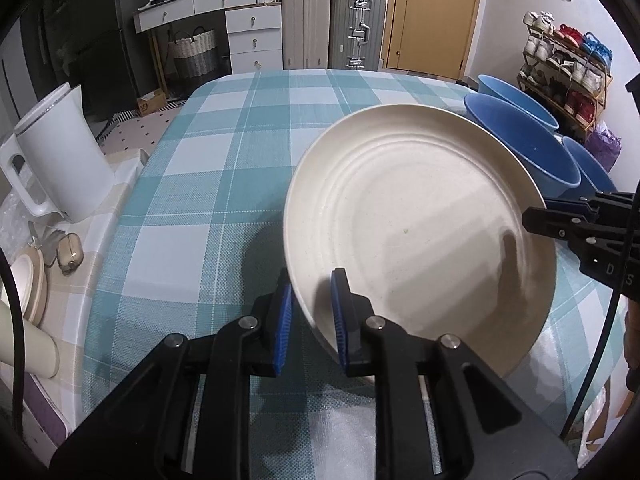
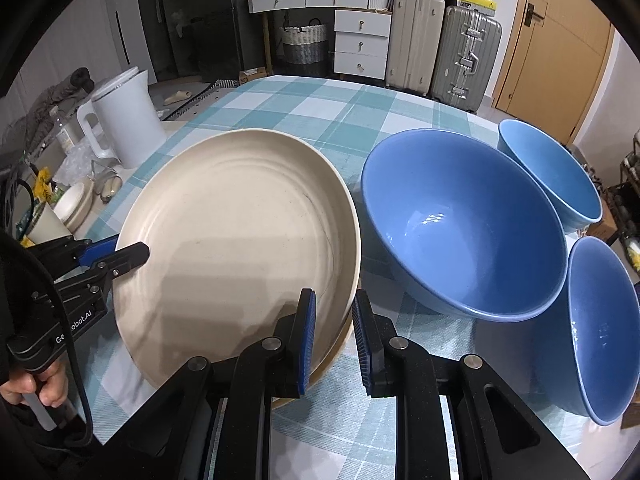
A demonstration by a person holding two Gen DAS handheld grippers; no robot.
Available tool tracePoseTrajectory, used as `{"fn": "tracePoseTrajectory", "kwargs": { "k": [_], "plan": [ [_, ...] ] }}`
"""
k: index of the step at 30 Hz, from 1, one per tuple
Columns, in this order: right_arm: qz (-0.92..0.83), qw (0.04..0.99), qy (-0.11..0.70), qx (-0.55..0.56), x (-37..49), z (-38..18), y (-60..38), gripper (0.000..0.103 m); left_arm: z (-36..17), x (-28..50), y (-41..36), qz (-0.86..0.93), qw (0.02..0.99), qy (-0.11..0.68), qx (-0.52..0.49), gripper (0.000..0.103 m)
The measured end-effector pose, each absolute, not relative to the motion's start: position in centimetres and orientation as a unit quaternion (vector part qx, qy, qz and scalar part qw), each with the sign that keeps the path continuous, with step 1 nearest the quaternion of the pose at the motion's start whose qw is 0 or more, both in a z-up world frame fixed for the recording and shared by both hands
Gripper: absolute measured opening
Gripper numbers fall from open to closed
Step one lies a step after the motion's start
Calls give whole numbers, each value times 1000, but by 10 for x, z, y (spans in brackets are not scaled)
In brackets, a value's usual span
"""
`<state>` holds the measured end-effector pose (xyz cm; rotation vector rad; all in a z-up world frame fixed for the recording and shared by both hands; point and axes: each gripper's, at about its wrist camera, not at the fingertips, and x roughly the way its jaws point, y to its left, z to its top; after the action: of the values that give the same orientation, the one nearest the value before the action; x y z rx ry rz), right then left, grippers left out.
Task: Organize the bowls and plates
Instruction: 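Lower the held plate onto the stacked cream plates and open both grippers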
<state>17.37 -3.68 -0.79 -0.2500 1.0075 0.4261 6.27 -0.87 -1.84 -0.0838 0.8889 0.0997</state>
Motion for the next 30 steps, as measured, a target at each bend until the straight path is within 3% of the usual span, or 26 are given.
{"fn": "tracePoseTrajectory", "kwargs": {
  "k": [30],
  "plan": [
    [195, 850, 474, -123, 171, -23, -39, 21, -38, 72, -27, 86, 896, 436, 8, 18]
  ]
}}
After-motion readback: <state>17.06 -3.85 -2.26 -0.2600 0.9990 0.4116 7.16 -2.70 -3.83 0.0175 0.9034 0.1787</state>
